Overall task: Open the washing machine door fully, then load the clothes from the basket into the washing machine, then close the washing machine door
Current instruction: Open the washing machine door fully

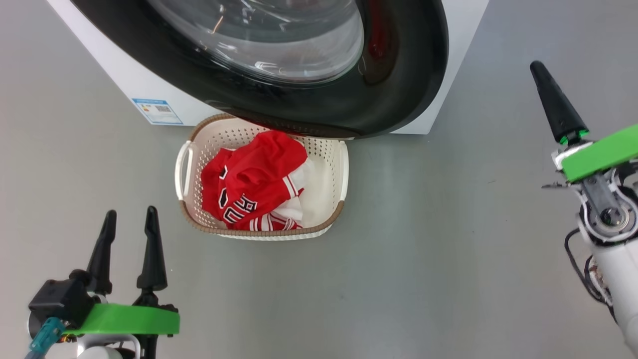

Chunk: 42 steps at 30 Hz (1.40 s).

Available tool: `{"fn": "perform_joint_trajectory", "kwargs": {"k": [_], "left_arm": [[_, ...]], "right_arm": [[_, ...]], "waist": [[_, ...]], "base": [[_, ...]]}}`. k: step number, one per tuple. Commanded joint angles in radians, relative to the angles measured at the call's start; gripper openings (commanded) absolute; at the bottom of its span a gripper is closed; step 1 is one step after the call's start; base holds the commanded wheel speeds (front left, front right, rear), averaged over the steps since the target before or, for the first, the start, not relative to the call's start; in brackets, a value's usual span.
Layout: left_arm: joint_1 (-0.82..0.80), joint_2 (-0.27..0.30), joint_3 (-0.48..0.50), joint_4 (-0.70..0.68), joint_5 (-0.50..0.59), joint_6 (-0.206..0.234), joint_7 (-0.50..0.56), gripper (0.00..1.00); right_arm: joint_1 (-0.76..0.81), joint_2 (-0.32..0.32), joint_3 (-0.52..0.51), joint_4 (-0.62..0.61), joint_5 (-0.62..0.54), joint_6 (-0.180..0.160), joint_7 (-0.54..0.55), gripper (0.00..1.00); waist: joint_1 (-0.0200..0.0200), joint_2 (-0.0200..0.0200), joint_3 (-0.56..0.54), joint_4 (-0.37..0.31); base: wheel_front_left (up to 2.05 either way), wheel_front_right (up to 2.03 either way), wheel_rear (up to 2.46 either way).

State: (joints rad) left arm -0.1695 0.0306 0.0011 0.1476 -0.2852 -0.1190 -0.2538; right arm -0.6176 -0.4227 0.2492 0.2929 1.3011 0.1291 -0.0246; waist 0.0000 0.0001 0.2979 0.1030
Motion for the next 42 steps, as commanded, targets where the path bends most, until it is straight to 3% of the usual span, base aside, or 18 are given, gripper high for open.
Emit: {"fn": "perform_joint_trajectory", "kwargs": {"k": [1, 14, 24, 42], "left_arm": [[-0.027, 0.020, 0.029, -0.021, -0.005, -0.002, -0.008, 1.00], [-0.053, 0.020, 0.018, -0.029, -0.013, -0.002, -0.008, 1.00], [-0.058, 0.020, 0.017, -0.036, -0.020, 0.001, -0.008, 1.00], [-0.076, 0.020, -0.002, -0.039, -0.042, 0.010, -0.008, 1.00]], "right_arm": [[-0.023, -0.013, 0.006, -0.013, 0.041, 0.002, 0.023, 0.00], [-0.220, -0.025, 0.004, 0.101, 0.267, 0.002, 0.265, 0.00], [-0.319, -0.022, 0.000, 0.196, 0.344, 0.002, 0.407, 0.00], [-0.409, -0.009, 0.010, 0.277, 0.369, 0.002, 0.534, 0.00]], "waist": [[0.0000, -0.0001, 0.005, 0.002], [0.0000, -0.0001, 0.055, 0.022], [0.0000, -0.0001, 0.084, 0.051], [0.0000, -0.0001, 0.129, 0.093]], "base": [[0.00, 0.00, 0.00], [0.00, 0.00, 0.00], [0.00, 0.00, 0.00], [0.00, 0.00, 0.00]]}}
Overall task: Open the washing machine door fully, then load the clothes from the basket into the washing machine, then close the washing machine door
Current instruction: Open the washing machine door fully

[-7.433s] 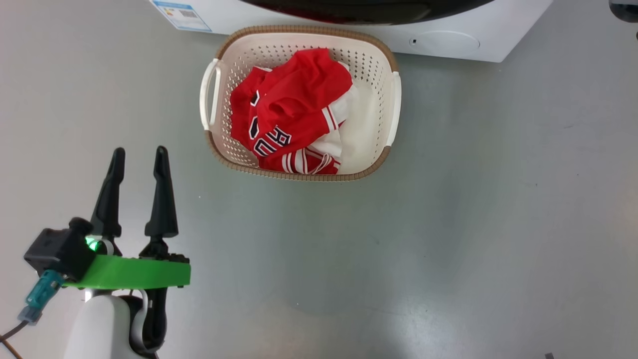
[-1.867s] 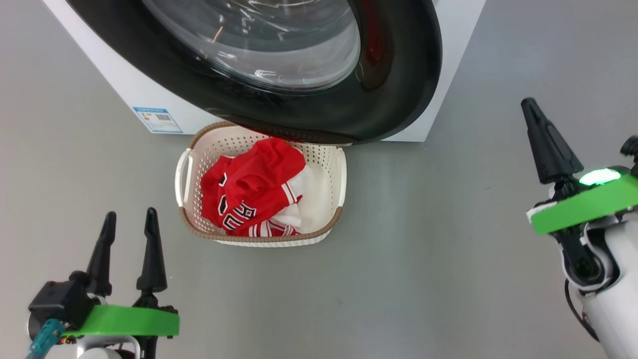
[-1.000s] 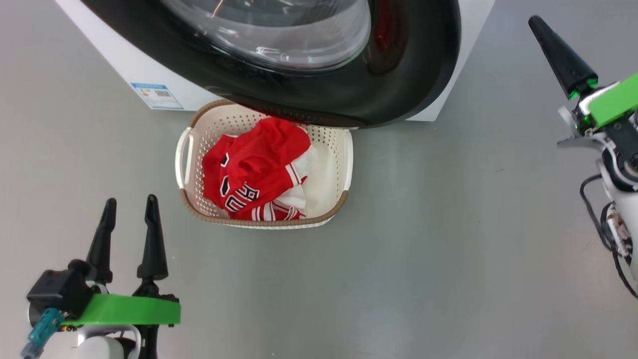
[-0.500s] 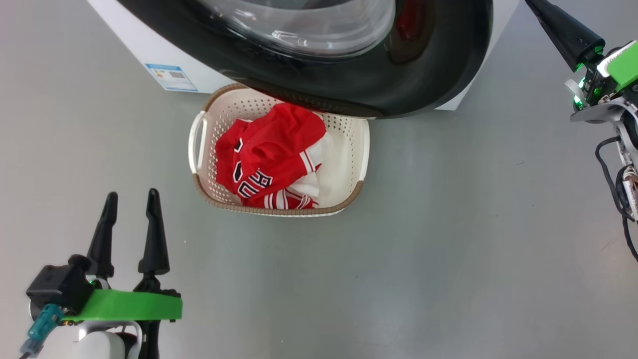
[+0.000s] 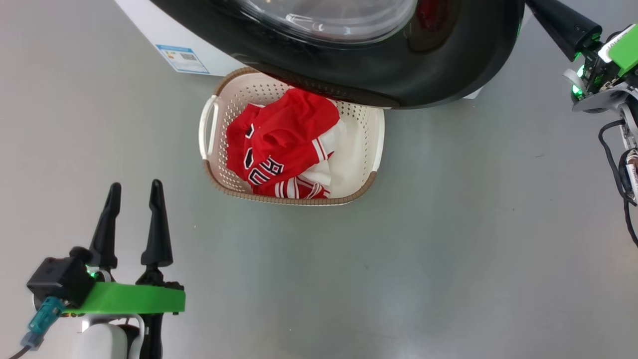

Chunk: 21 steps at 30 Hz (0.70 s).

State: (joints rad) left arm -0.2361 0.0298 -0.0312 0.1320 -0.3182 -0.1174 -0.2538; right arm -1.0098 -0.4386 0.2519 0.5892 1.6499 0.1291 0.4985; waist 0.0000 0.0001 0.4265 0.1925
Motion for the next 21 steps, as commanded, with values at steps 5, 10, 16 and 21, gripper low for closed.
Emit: {"fn": "perform_joint_trajectory", "kwargs": {"k": [5, 10, 16, 21], "left_arm": [[-0.009, 0.020, 0.030, -0.026, -0.012, 0.010, -0.008, 1.00], [-0.012, 0.020, 0.027, -0.029, -0.019, 0.013, -0.008, 1.00], [-0.018, 0.020, 0.024, -0.024, -0.024, 0.016, -0.008, 1.00], [-0.015, 0.020, 0.028, -0.018, -0.022, 0.018, -0.008, 1.00]], "right_arm": [[-0.031, 0.015, 0.012, 0.007, 0.033, 0.002, 0.048, 0.00], [-0.057, 0.023, 0.011, 0.019, 0.053, 0.002, 0.084, 0.00], [-0.073, 0.029, 0.012, 0.027, 0.078, 0.002, 0.131, 0.00], [-0.063, 0.032, 0.019, 0.031, 0.092, 0.002, 0.165, 0.00]], "waist": [[0.0000, -0.0001, 0.005, 0.011], [0.0000, -0.0001, 0.019, 0.017], [0.0000, -0.0001, 0.020, 0.022], [0.0000, -0.0001, 0.004, 0.019]], "base": [[0.00, 0.00, 0.00], [0.00, 0.00, 0.00], [0.00, 0.00, 0.00], [0.00, 0.00, 0.00]]}}
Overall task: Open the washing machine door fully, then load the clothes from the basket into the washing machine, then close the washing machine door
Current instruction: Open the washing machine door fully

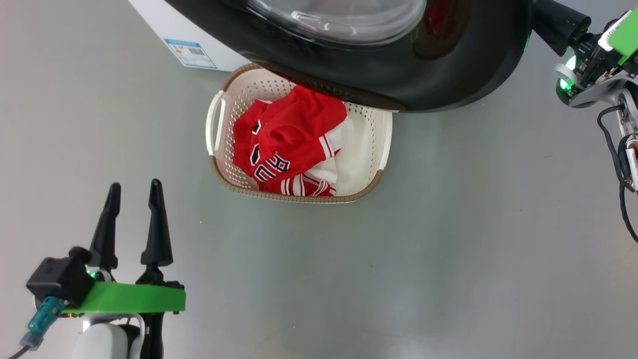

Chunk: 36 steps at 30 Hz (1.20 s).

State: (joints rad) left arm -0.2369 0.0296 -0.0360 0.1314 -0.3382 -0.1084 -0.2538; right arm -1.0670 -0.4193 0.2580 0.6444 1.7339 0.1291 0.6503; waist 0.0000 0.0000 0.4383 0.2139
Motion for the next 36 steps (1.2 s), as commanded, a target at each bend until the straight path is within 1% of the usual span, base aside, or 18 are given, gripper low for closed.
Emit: {"fn": "perform_joint_trajectory", "kwargs": {"k": [1, 18, 26, 36], "left_arm": [[-0.012, 0.021, 0.034, -0.016, -0.001, 0.009, -0.008, 1.00], [0.037, 0.021, 0.042, 0.003, 0.011, 0.011, -0.008, 1.00], [0.076, 0.021, 0.048, 0.011, 0.021, 0.012, -0.008, 1.00], [0.108, 0.021, 0.050, 0.027, 0.028, 0.012, -0.008, 1.00]], "right_arm": [[-0.002, 0.013, 0.013, -0.026, 0.009, 0.002, 0.016, 0.00], [0.146, 0.041, 0.067, -0.079, 0.021, 0.002, 0.098, 0.00], [0.244, 0.055, 0.083, -0.106, 0.034, 0.002, 0.116, 0.00], [0.353, 0.093, 0.093, -0.136, 0.057, 0.002, 0.118, 0.00]], "waist": [[0.0000, 0.0000, -0.012, -0.003], [0.0000, 0.0000, -0.136, -0.010], [0.0000, 0.0000, -0.209, 0.010], [0.0000, 0.0000, -0.275, 0.053]], "base": [[0.00, 0.00, 0.00], [0.00, 0.00, 0.00], [0.00, 0.00, 0.00], [0.00, 0.00, 0.00]]}}
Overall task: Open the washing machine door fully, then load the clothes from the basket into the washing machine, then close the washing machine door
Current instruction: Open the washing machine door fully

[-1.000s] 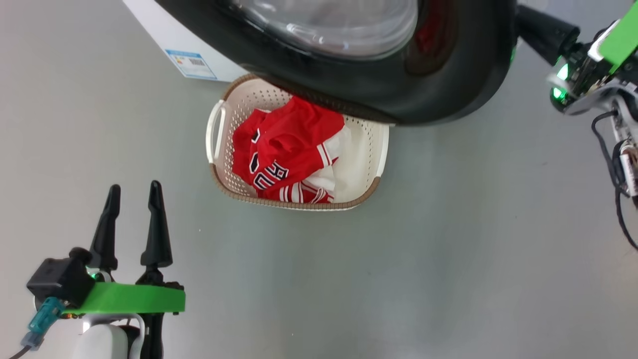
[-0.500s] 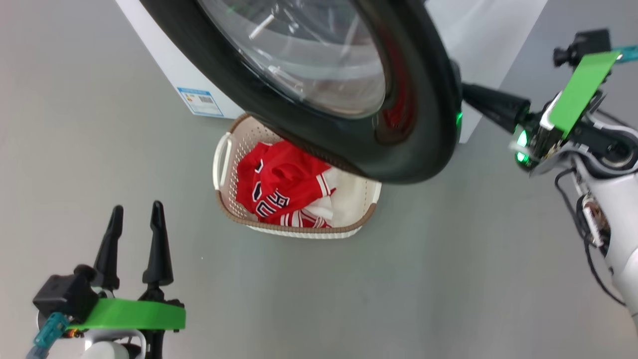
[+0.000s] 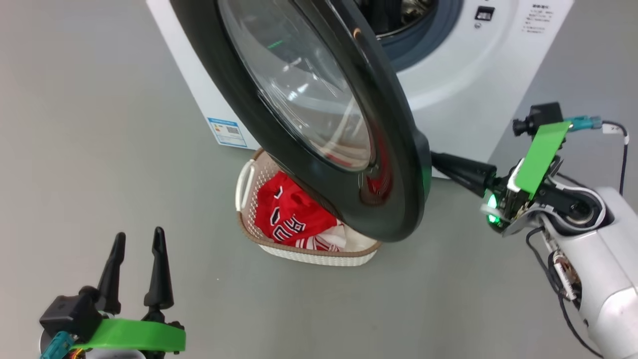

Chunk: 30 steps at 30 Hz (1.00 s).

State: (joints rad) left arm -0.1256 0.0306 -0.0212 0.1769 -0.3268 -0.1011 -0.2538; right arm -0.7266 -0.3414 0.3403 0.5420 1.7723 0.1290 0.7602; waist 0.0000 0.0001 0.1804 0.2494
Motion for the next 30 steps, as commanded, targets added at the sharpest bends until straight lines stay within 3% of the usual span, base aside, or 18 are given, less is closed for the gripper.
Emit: {"fn": "perform_joint_trajectory", "kwargs": {"k": [1, 30], "left_arm": [[-0.001, 0.020, 0.034, -0.017, 0.017, 0.005, -0.008, 1.00], [0.044, 0.020, 0.026, 0.003, 0.035, 0.005, -0.008, 1.00]], "right_arm": [[0.019, 0.019, 0.012, -0.036, 0.021, 0.002, 0.009, 0.00], [0.128, 0.085, 0.054, -0.026, 0.044, 0.002, 0.053, 0.00]], "waist": [[0.0000, -0.0001, -0.022, 0.023], [0.0000, -0.0001, -0.110, 0.155]], "base": [[0.00, 0.00, 0.00], [0.00, 0.00, 0.00]]}}
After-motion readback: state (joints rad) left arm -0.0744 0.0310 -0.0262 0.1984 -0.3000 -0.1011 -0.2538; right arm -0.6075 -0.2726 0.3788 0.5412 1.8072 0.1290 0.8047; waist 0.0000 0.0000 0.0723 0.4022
